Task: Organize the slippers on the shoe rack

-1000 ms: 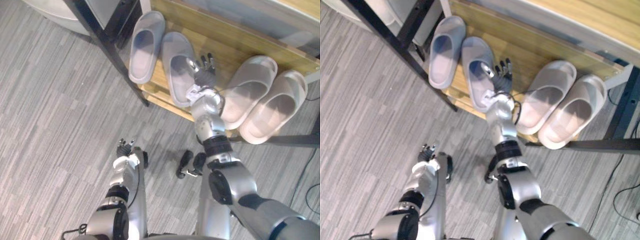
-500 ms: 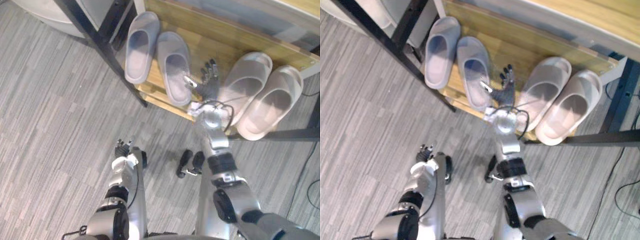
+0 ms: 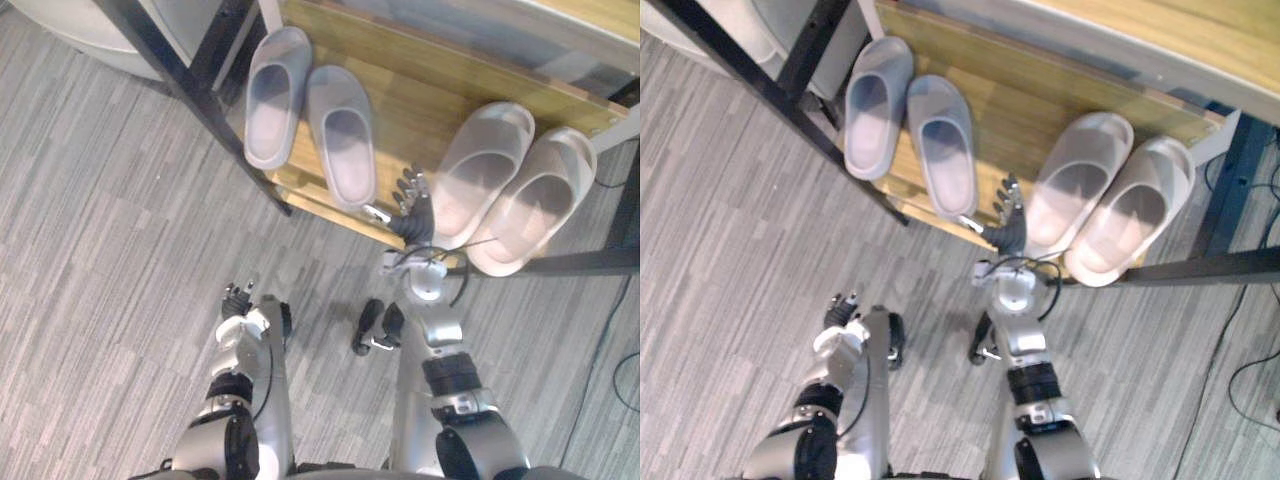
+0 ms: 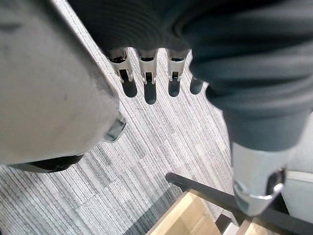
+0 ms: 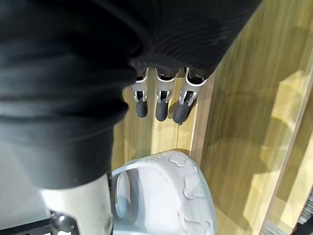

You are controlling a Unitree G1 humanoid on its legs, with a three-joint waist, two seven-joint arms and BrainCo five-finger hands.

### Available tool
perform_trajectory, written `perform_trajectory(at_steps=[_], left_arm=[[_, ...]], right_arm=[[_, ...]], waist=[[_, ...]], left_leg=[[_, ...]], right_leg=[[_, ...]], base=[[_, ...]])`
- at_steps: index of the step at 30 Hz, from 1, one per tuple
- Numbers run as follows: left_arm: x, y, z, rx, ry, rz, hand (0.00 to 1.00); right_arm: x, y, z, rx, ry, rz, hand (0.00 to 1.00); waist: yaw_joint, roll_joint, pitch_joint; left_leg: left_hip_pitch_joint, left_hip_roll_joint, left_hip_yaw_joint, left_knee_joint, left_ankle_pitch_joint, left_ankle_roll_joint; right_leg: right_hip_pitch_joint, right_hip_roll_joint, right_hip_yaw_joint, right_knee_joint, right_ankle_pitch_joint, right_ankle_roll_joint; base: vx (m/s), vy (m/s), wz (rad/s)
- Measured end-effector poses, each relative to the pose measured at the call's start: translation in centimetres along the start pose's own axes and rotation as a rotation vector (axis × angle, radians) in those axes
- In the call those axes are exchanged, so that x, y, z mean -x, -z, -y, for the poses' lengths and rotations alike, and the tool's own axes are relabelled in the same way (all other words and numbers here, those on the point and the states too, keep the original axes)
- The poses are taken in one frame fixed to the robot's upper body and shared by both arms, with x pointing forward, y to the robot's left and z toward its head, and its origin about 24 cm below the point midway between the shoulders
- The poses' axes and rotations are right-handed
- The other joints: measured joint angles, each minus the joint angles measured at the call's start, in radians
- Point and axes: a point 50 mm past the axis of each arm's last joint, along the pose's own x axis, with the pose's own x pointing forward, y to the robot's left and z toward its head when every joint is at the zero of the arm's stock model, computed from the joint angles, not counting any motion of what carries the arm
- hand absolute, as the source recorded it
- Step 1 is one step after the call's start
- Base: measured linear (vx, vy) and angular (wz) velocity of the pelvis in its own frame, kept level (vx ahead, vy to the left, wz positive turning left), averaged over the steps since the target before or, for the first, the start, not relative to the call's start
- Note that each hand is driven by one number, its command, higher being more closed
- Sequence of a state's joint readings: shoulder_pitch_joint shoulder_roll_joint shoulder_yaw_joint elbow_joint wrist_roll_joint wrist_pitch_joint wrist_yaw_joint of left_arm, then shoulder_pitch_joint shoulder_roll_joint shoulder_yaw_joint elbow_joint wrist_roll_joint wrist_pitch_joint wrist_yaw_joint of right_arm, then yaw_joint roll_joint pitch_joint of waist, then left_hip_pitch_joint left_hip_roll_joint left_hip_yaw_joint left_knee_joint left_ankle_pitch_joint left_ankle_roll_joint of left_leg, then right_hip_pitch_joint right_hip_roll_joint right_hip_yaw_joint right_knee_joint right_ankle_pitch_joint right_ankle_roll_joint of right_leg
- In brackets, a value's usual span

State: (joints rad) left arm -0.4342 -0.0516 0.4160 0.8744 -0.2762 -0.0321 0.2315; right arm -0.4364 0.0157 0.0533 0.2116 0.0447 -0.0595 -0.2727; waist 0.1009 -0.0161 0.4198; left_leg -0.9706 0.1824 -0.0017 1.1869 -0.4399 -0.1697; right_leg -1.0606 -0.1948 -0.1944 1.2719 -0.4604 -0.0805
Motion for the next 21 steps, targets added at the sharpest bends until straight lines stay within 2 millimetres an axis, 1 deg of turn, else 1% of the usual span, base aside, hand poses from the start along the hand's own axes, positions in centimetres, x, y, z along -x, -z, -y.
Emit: perform_trajectory(at_steps=[5, 8, 15, 18, 21], left_arm=[[0.0, -0.1, 0.1, 0.0, 0.001, 0.003, 0.0], [0.0, -0.2, 0.1, 0.0, 0.001, 0.003, 0.0], [0.0, -0.2, 0.2, 0.001, 0.003, 0.004, 0.0], [-0.1, -0.4, 0.4, 0.003, 0.007, 0.011, 0.0], [-0.1, -0.5, 0.5, 0.003, 0.011, 0.016, 0.0]], right_arm=[[0.1, 0.0, -0.2, -0.043, -0.01, -0.001, 0.0], [0.0, -0.1, -0.8, -0.055, -0.047, 0.005, 0.0], [-1.9, -0.8, -2.6, -0.087, -0.106, 0.001, 0.0], [-2.8, -1.7, -4.0, -0.096, -0.161, 0.008, 0.0], [-3.5, -2.6, -5.0, -0.116, -0.192, 0.013, 0.0]], waist=[[0.001, -0.001, 0.002], [0.001, -0.001, 0.002], [0.001, -0.002, 0.003], [0.008, -0.001, 0.01], [0.011, 0.002, 0.013]], left_leg=[[-0.003, -0.001, 0.0, -0.002, 0.0, 0.0], [-0.004, -0.002, -0.001, -0.003, 0.0, 0.0], [-0.005, -0.007, -0.006, -0.016, 0.002, 0.0], [-0.006, -0.008, -0.01, -0.022, 0.005, -0.002], [-0.01, -0.012, -0.014, -0.023, 0.006, -0.004]], right_leg=[[0.0, -0.003, -0.003, -0.003, 0.0, 0.0], [0.0, -0.005, -0.005, -0.003, 0.0, 0.0], [0.0, -0.013, -0.013, -0.003, -0.001, 0.0], [0.0, -0.016, -0.018, -0.002, -0.004, 0.0], [0.0, -0.021, -0.022, 0.001, -0.009, 0.002]], base=[[0.0, 0.002, 0.01], [0.0, 0.0, 0.0], [-0.01, -0.012, 0.04], [-0.01, -0.026, 0.06], [0.0, -0.017, 0.08]])
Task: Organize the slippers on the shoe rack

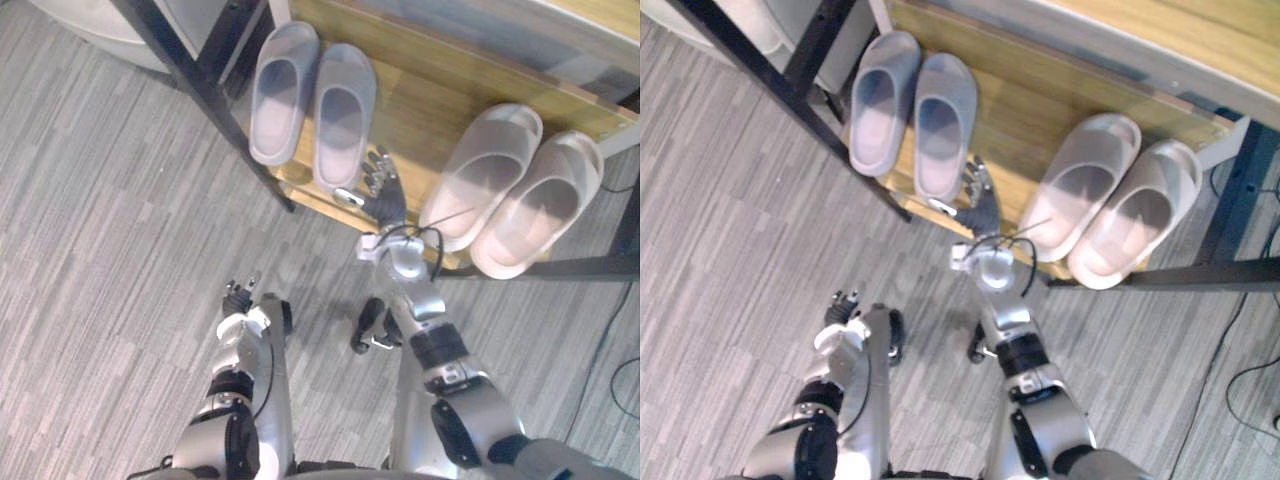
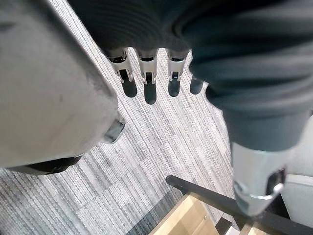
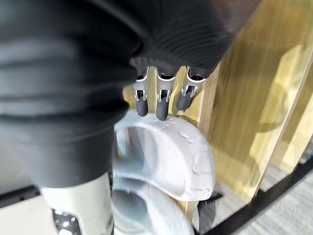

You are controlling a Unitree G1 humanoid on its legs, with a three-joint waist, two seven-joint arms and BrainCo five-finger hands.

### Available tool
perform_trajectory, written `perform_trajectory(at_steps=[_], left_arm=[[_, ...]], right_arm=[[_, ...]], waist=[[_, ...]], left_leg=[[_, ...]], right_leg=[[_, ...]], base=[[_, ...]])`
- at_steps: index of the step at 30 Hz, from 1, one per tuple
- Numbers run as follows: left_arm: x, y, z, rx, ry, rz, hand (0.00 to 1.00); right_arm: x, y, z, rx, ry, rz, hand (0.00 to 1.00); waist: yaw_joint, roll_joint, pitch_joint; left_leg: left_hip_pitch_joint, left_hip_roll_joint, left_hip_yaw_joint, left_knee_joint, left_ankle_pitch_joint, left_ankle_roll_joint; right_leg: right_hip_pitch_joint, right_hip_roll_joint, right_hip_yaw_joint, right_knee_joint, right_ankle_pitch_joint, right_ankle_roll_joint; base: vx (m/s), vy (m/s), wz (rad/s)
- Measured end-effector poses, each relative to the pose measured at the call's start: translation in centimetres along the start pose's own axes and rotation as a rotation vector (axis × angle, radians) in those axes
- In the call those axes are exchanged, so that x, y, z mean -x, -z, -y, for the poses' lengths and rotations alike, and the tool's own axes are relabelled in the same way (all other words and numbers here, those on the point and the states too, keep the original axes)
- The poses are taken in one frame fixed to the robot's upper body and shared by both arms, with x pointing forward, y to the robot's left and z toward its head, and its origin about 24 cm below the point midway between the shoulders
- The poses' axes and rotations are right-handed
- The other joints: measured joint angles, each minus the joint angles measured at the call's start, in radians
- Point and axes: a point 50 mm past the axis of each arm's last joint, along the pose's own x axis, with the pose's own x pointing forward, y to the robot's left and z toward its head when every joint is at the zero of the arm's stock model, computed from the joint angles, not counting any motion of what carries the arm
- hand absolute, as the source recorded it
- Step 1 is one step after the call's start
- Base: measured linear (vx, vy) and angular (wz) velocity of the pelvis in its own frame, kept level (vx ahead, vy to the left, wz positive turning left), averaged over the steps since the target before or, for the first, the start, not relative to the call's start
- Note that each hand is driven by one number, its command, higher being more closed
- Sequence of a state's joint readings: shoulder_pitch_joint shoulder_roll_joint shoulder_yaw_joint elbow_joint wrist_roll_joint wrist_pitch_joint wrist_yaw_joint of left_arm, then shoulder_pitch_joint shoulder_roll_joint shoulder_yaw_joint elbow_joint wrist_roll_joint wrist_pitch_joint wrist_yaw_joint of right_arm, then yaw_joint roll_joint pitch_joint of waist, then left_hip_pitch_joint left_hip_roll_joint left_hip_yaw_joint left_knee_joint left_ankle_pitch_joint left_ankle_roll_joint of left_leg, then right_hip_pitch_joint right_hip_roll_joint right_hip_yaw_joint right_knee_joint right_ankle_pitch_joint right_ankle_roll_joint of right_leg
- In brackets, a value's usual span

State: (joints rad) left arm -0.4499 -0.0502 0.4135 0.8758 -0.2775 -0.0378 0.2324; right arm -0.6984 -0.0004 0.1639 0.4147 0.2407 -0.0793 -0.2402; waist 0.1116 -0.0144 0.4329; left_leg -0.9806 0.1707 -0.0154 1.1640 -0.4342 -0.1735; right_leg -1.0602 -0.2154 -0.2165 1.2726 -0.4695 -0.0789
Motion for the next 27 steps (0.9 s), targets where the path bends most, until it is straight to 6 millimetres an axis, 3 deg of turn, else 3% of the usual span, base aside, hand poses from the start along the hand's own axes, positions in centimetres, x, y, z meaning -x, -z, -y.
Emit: perform_trajectory(at_steps=[4, 9, 19, 21, 27], left_arm=[[0.0, -0.1, 0.0, -0.001, 0.0, 0.004, 0.0], [-0.1, -0.4, -0.2, -0.022, 0.003, 0.017, 0.0], [0.0, -0.2, -0.7, -0.043, 0.0, 0.024, 0.0], [0.1, 0.2, -1.0, -0.045, -0.006, 0.014, 0.0], [0.7, 2.5, -2.4, -0.085, -0.01, -0.061, 0.0]], right_arm=[[-0.9, -0.7, -0.3, -0.007, -0.003, 0.008, 0.0], [-1.9, -1.2, 1.1, -0.07, 0.068, -0.001, 0.0], [-2.7, -2.1, 1.3, -0.049, 0.052, 0.016, 0.0], [-2.4, -1.5, 1.4, -0.012, 0.034, 0.002, 0.0], [1.8, 2.1, 1.4, 0.066, -0.055, -0.076, 0.0]], waist=[[0.0, 0.0, 0.0], [0.0, 0.002, 0.001], [0.007, 0.006, 0.001], [0.006, 0.008, 0.001], [-0.005, 0.008, -0.002]], left_leg=[[-0.008, -0.01, -0.007, 0.0, 0.003, -0.005], [-0.012, -0.019, -0.016, 0.007, 0.003, -0.006], [0.003, -0.02, -0.019, 0.007, 0.005, -0.004], [0.026, -0.011, -0.013, 0.006, 0.005, -0.004], [0.188, 0.017, 0.029, -0.068, 0.001, 0.005]], right_leg=[[0.0, -0.01, -0.006, 0.003, -0.005, 0.006], [-0.002, -0.019, -0.011, 0.01, -0.011, 0.014], [0.006, -0.019, -0.012, 0.019, -0.015, -0.001], [0.031, -0.014, -0.011, 0.013, -0.014, -0.003], [0.178, 0.015, -0.002, -0.069, -0.007, 0.008]], base=[[0.02, 0.005, 0.11], [0.01, 0.008, 0.07], [-0.01, -0.014, 0.01], [-0.01, 0.001, -0.1], [0.01, 0.006, -0.17]])
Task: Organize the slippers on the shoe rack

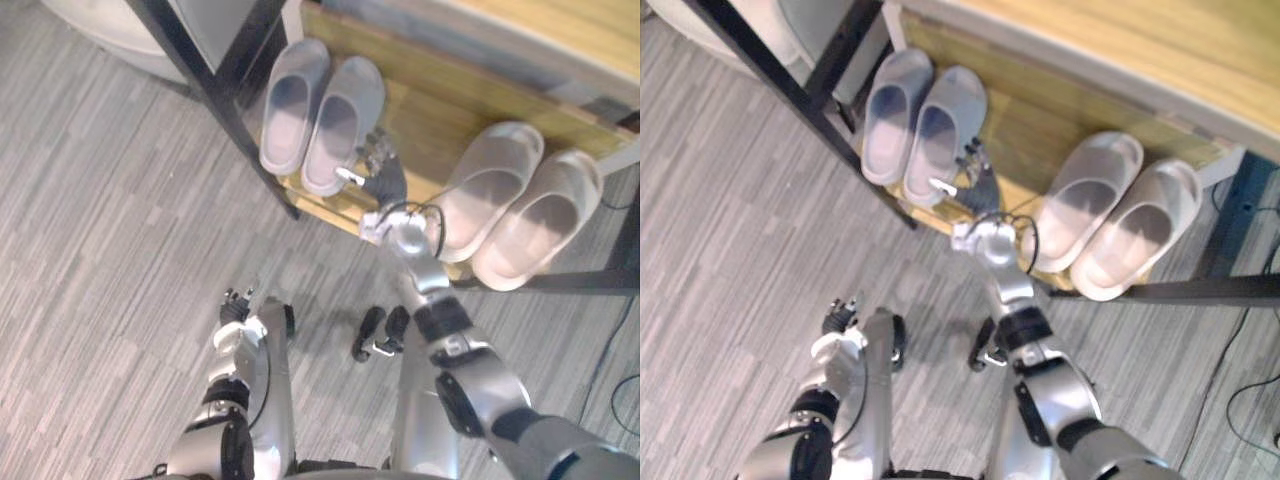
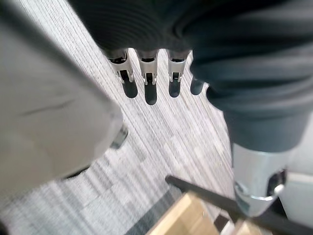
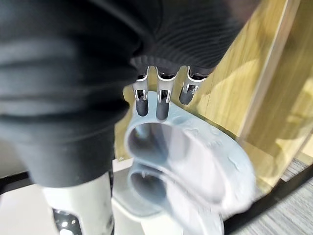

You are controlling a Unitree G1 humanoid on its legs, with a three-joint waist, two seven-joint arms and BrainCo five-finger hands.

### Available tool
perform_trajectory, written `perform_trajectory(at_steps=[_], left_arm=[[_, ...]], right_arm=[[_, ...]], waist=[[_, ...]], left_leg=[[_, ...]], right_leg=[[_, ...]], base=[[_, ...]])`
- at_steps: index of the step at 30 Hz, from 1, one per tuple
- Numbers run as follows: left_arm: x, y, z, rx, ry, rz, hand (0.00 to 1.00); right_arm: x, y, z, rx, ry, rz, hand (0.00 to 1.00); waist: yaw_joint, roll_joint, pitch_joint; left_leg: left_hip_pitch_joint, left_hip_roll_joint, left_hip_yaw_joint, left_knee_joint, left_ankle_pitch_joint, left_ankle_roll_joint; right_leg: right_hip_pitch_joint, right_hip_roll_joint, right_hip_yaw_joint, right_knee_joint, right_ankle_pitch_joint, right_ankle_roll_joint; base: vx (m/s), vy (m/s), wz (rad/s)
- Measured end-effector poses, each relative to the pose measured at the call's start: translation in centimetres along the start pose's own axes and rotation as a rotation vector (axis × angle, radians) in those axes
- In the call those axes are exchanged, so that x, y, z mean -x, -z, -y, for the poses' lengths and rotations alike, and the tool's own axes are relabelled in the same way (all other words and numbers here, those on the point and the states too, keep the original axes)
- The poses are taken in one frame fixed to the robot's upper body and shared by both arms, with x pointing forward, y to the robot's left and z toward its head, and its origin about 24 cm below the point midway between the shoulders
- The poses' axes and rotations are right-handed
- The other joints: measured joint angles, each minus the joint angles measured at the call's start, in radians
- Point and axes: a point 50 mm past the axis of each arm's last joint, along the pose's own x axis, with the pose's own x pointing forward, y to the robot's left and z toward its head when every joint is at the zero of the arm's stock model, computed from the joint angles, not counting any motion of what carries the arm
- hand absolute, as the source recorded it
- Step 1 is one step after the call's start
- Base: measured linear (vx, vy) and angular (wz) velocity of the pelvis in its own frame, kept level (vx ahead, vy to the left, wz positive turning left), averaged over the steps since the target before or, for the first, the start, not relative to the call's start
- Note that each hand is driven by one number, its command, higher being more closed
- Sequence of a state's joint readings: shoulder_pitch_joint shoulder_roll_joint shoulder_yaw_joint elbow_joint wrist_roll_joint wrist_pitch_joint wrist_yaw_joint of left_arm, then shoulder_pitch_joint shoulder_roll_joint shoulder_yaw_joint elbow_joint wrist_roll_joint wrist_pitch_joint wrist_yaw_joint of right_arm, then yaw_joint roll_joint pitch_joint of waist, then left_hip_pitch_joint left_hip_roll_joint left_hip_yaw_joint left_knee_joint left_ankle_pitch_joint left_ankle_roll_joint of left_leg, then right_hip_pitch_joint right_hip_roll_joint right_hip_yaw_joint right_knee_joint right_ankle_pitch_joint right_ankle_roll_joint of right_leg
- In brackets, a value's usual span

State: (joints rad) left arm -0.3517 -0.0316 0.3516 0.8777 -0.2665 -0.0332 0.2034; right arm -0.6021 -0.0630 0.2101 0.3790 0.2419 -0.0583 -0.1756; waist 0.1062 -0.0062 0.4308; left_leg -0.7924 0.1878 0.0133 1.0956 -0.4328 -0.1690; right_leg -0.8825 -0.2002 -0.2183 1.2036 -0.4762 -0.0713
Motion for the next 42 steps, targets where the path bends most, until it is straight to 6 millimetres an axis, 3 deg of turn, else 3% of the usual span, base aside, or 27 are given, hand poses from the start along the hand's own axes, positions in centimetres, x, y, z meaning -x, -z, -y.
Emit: perform_trajectory(at_steps=[3, 6, 10, 16, 21, 25, 27, 35, 38, 40, 42], left_arm=[[0.5, 1.5, -0.5, -0.046, 0.012, -0.034, 0.0], [0.8, 2.5, -0.7, -0.107, 0.028, -0.056, 0.0], [1.3, 4.3, -1.5, -0.182, 0.03, -0.11, 0.0], [3.2, 8.8, -2.9, -0.339, 0.084, -0.255, 0.0], [4.0, 10.0, -4.2, -0.429, 0.107, -0.289, 0.0], [4.2, 10.2, -5.3, -0.47, 0.097, -0.298, 0.0], [4.2, 10.2, -5.4, -0.511, 0.112, -0.296, 0.0], [4.0, 9.8, -5.1, -0.642, 0.187, -0.271, 0.0], [3.8, 8.9, -3.7, -0.697, 0.25, -0.21, 0.0], [3.7, 6.4, -0.8, -0.727, 0.358, -0.068, 0.0], [5.1, 4.3, 2.6, -0.71, 0.555, 0.098, 0.0]], right_arm=[[2.0, 2.6, 0.9, 0.004, 0.002, -0.086, 0.0], [3.8, 3.2, 1.9, 0.013, 0.005, -0.107, 0.0], [6.1, 4.2, 2.5, 0.037, 0.004, -0.129, 0.0], [10.9, 7.7, 5.4, 0.152, 0.022, -0.284, 0.0], [14.5, 10.1, 8.4, 0.209, 0.099, -0.427, 0.0], [17.6, 12.7, 10.6, 0.235, 0.177, -0.584, 0.0], [20.1, 14.7, 12.0, 0.223, 0.243, -0.713, 0.0], [27.1, 19.0, 13.5, 0.169, 0.401, -1.05, 0.0], [28.3, 19.3, 13.8, 0.158, 0.437, -1.093, 0.0], [28.9, 19.3, 14.1, 0.127, 0.482, -1.097, 0.0], [30.0, 19.2, 14.6, 0.111, 0.524, -1.116, 0.0]], waist=[[-0.007, -0.001, -0.017], [-0.012, 0.0, -0.03], [-0.026, -0.002, -0.065], [-0.053, -0.004, -0.158], [-0.076, 0.0, -0.185], [-0.088, 0.017, -0.221], [-0.095, 0.036, -0.242], [-0.102, 0.044, -0.271], [-0.109, 0.042, -0.284], [-0.109, 0.045, -0.291], [-0.114, 0.057, -0.301]], left_leg=[[0.084, 0.012, 0.03, -0.068, 0.008, 0.003], [0.149, 0.011, 0.051, -0.121, 0.023, -0.001], [0.228, 0.006, 0.084, -0.202, 0.04, 0.012], [0.413, -0.035, 0.158, -0.514, 0.158, 0.044], [0.55, -0.074, 0.191, -0.749, 0.259, 0.068], [0.614, -0.089, 0.218, -0.844, 0.295, 0.085], [0.646, -0.1, 0.227, -0.885, 0.307, 0.096], [0.716, -0.126, 0.281, -0.955, 0.318, 0.115], [0.725, -0.131, 0.292, -0.973, 0.32, 0.117], [0.724, -0.137, 0.302, -0.978, 0.324, 0.123], [0.727, -0.148, 0.286, -0.99, 0.329, 0.13]], right_leg=[[0.07, 0.011, 0.004, -0.068, 0.023, 0.006], [0.127, 0.012, 0.005, -0.119, 0.051, -0.012], [0.191, 0.013, 0.014, -0.195, 0.077, 0.007], [0.34, 0.044, 0.042, -0.489, 0.213, 0.05], [0.46, 0.061, 0.06, -0.719, 0.329, 0.081], [0.526, 0.063, 0.071, -0.839, 0.393, 0.1], [0.571, 0.065, 0.081, -0.914, 0.431, 0.116], [0.661, 0.074, 0.127, -1.086, 0.532, 0.142], [0.676, 0.075, 0.138, -1.125, 0.556, 0.144], [0.675, 0.073, 0.145, -1.15, 0.575, 0.146], [0.685, 0.067, 0.14, -1.162, 0.577, 0.15]], base=[[0.04, 0.039, -0.21], [0.09, 0.058, -0.07], [0.1, 0.077, -0.1], [0.1, 0.114, -0.18], [0.07, 0.112, -0.13], [0.06, 0.139, -0.16], [0.02, 0.119, -0.09], [0.01, 0.078, -0.18], [0.0, 0.046, -0.13], [0.0, 0.027, -0.14], [0.01, 0.028, 0.1]])
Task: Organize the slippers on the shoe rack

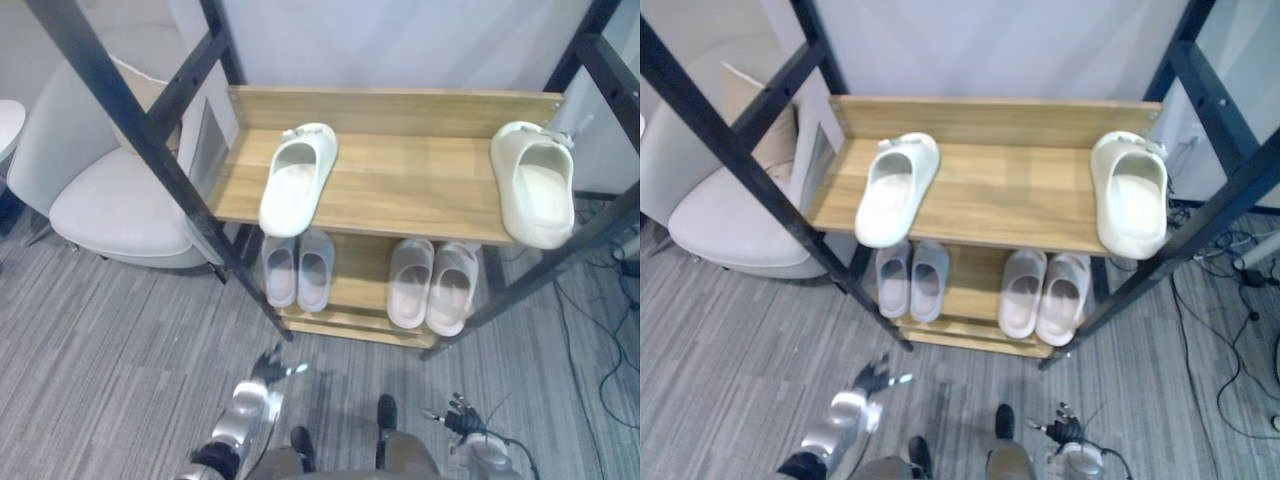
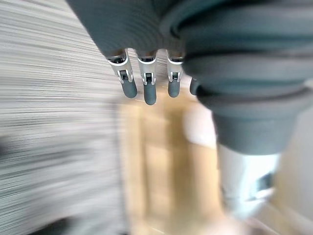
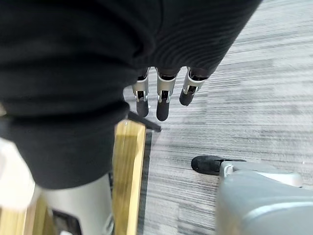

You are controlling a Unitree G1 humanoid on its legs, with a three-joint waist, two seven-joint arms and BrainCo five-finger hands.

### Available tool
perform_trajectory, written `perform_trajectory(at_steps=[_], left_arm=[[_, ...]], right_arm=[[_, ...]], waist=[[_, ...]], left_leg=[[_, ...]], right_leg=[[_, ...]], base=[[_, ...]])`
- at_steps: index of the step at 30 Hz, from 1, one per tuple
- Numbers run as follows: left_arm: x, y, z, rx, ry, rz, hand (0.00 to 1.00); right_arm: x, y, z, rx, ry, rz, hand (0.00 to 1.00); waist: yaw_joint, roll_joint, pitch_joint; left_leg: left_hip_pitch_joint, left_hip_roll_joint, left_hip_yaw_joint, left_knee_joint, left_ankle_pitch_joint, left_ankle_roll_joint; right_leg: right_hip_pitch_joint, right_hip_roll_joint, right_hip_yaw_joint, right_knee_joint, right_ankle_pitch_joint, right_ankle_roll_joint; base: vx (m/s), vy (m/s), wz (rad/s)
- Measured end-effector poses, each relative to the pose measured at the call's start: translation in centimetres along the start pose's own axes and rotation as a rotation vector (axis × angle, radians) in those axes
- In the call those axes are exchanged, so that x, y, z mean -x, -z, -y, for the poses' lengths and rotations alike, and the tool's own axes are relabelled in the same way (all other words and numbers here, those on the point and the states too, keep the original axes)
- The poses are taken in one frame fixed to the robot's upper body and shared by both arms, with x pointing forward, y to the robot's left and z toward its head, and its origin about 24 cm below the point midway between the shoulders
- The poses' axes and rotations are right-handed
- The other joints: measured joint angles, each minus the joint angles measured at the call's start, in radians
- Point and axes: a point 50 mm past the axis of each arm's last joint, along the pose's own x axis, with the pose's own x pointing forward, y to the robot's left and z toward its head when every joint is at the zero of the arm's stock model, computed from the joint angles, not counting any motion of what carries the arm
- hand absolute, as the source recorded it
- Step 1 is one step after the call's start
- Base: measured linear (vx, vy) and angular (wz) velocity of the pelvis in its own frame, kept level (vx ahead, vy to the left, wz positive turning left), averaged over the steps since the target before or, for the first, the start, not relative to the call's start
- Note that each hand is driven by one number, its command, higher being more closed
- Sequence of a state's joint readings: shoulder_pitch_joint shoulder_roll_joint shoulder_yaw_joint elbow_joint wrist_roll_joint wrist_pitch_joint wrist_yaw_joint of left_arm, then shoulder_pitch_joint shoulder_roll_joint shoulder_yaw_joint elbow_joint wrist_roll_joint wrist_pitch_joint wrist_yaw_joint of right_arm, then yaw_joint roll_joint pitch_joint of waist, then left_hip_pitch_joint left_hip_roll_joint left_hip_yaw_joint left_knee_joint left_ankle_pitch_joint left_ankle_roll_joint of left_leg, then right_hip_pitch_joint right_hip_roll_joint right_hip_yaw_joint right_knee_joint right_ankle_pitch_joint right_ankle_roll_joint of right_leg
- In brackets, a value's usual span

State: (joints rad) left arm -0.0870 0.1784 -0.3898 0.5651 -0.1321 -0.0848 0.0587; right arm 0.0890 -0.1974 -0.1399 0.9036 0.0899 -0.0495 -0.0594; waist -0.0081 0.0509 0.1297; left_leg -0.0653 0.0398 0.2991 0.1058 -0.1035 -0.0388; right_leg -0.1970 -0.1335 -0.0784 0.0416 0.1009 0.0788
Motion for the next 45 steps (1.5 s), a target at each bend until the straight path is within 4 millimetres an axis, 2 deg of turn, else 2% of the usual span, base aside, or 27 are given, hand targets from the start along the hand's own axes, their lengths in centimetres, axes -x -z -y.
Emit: perform_trajectory(at_steps=[2, 4, 6, 7, 9, 10, 13, 14, 15, 18, 23, 28, 31, 32, 34, 36, 40, 42, 45], left_arm=[[-0.3, -1.7, 2.0, -0.006, 0.095, 0.077, 0.0], [-0.3, -1.9, 3.3, -0.013, 0.148, 0.083, 0.0], [0.3, -3.6, 6.2, -0.051, 0.275, 0.164, 0.0], [0.4, -3.9, 6.5, -0.052, 0.287, 0.178, 0.0], [1.8, -8.0, 8.1, -0.017, 0.379, 0.371, 0.0], [2.0, -8.5, 8.3, -0.009, 0.387, 0.395, 0.0], [3.7, -13.3, 8.5, 0.029, 0.443, 0.63, 0.0], [3.8, -13.6, 8.5, 0.029, 0.443, 0.644, 0.0], [4.3, -15.2, 8.3, 0.053, 0.437, 0.718, 0.0], [5.0, -16.4, 8.2, 0.083, 0.419, 0.783, 0.0], [6.2, -18.7, 6.6, 0.182, 0.323, 0.898, 0.0], [6.1, -20.3, 4.8, 0.174, 0.203, 0.965, 0.0], [5.7, -22.0, 3.2, 0.144, 0.107, 1.025, 0.0], [5.0, -22.9, 2.3, 0.126, 0.052, 1.037, 0.0], [4.5, -23.4, 1.6, 0.117, 0.013, 1.036, 0.0], [2.8, -24.0, -0.2, 0.079, -0.07, 1.001, 0.0], [1.2, -23.7, -2.8, 0.003, -0.166, 0.927, 0.0], [-0.3, -23.5, -5.7, -0.091, -0.268, 0.836, 0.0], [-0.6, -23.6, -7.6, -0.146, -0.328, 0.801, 0.0]], right_arm=[[0.2, 1.6, 0.4, -0.011, 0.019, -0.069, 0.0], [0.2, 1.9, 0.3, -0.011, 0.015, -0.081, 0.0], [0.3, 2.0, 0.3, -0.014, 0.018, -0.08, 0.0], [0.3, 2.0, 0.3, -0.015, 0.019, -0.08, 0.0], [0.3, 1.9, 0.6, -0.026, 0.046, -0.065, 0.0], [0.3, 1.9, 0.6, -0.027, 0.05, -0.065, 0.0], [0.4, 2.1, 1.1, -0.027, 0.077, -0.066, 0.0], [0.4, 2.1, 1.1, -0.026, 0.077, -0.066, 0.0], [0.5, 2.2, 1.2, -0.025, 0.079, -0.065, 0.0], [0.6, 2.4, 1.2, -0.021, 0.083, -0.065, 0.0], [1.2, 3.9, 1.8, -0.011, 0.11, -0.105, 0.0], [1.6, 4.8, 2.0, -0.007, 0.117, -0.128, 0.0], [1.8, 5.0, 2.1, -0.006, 0.119, -0.134, 0.0], [1.8, 5.2, 2.1, -0.005, 0.119, -0.141, 0.0], [1.8, 5.3, 2.1, -0.005, 0.12, -0.145, 0.0], [1.8, 5.4, 2.2, -0.01, 0.124, -0.154, 0.0], [1.6, 5.0, 2.2, -0.011, 0.123, -0.145, 0.0], [1.4, 4.6, 2.0, -0.014, 0.12, -0.134, 0.0], [1.2, 4.0, 1.9, -0.018, 0.116, -0.121, 0.0]], waist=[[-0.009, 0.007, -0.014], [-0.008, 0.009, -0.016], [-0.012, 0.009, -0.017], [-0.012, 0.009, -0.017], [-0.012, 0.01, -0.018], [-0.012, 0.011, -0.019], [-0.01, 0.017, -0.037], [-0.009, 0.017, -0.038], [-0.006, 0.018, -0.039], [-0.004, 0.017, -0.041], [0.005, 0.012, -0.069], [0.005, 0.008, -0.075], [0.005, 0.005, -0.077], [0.004, 0.0, -0.08], [0.002, -0.004, -0.084], [-0.006, -0.003, -0.094], [-0.018, -0.004, -0.093], [-0.028, -0.005, -0.093], [-0.034, -0.005, -0.092]], left_leg=[[0.009, -0.004, -0.011, -0.005, -0.002, -0.001], [0.017, -0.006, -0.011, -0.014, -0.002, -0.001], [0.019, -0.013, -0.011, -0.021, -0.001, 0.001], [0.02, -0.014, -0.011, -0.021, -0.001, 0.001], [0.031, -0.017, -0.008, -0.026, 0.0, 0.002], [0.033, -0.017, -0.008, -0.028, 0.0, 0.002], [0.051, -0.018, -0.007, -0.034, -0.001, 0.003], [0.051, -0.018, -0.007, -0.034, -0.001, 0.003], [0.058, -0.016, -0.006, -0.033, -0.002, 0.005], [0.066, -0.017, -0.001, -0.032, -0.006, 0.007], [0.064, -0.024, 0.013, -0.032, -0.011, 0.009], [0.063, -0.03, 0.01, -0.032, -0.01, 0.012], [0.062, -0.033, 0.009, -0.032, -0.011, 0.015], [0.061, -0.034, 0.005, -0.032, -0.01, 0.016], [0.057, -0.033, 0.003, -0.031, -0.01, 0.016], [0.051, -0.032, -0.005, -0.032, -0.009, 0.017], [0.052, -0.033, -0.005, -0.033, -0.009, 0.017], [0.057, -0.035, -0.006, -0.034, -0.009, 0.016], [0.057, -0.036, -0.005, -0.036, -0.009, 0.016]], right_leg=[[0.023, -0.004, -0.012, -0.021, 0.003, 0.005], [0.03, -0.004, -0.012, -0.029, 0.005, 0.008], [0.028, -0.006, -0.009, -0.03, 0.005, 0.009], [0.028, -0.007, -0.009, -0.03, 0.005, 0.009], [0.034, -0.006, -0.005, -0.027, 0.005, 0.009], [0.036, -0.006, -0.005, -0.026, 0.005, 0.009], [0.042, -0.006, -0.001, -0.01, -0.009, 0.011], [0.041, -0.006, -0.001, -0.007, -0.011, 0.012], [0.04, -0.008, 0.002, 0.009, -0.02, 0.014], [0.038, -0.011, 0.01, 0.026, -0.031, 0.017], [0.02, -0.017, 0.027, 0.042, -0.037, 0.019], [0.021, -0.024, 0.026, 0.042, -0.036, 0.022], [0.022, -0.027, 0.026, 0.04, -0.034, 0.024], [0.023, -0.027, 0.023, 0.039, -0.034, 0.025], [0.022, -0.027, 0.021, 0.038, -0.034, 0.025], [0.031, -0.026, 0.009, 0.012, -0.024, 0.022], [0.044, -0.022, 0.006, -0.018, -0.01, 0.02], [0.06, -0.019, 0.003, -0.043, 0.0, 0.021], [0.06, -0.018, 0.003, -0.048, 0.002, 0.021]], base=[[0.04, 0.037, 0.17], [0.01, 0.011, 0.02], [0.02, 0.015, -0.01], [0.03, 0.035, 0.0], [0.03, 0.028, -0.04], [0.03, 0.017, -0.04], [0.01, 0.005, -0.01], [0.0, 0.0, 0.0], [0.0, 0.0, 0.0], [-0.02, 0.013, -0.07], [0.0, 0.019, -0.07], [0.0, 0.013, 0.01], [0.0, 0.008, 0.01], [0.01, 0.012, 0.05], [0.01, 0.007, 0.06], [0.03, 0.002, 0.08], [0.01, 0.004, 0.0], [0.03, 0.015, 0.0], [0.02, 0.003, -0.04]])
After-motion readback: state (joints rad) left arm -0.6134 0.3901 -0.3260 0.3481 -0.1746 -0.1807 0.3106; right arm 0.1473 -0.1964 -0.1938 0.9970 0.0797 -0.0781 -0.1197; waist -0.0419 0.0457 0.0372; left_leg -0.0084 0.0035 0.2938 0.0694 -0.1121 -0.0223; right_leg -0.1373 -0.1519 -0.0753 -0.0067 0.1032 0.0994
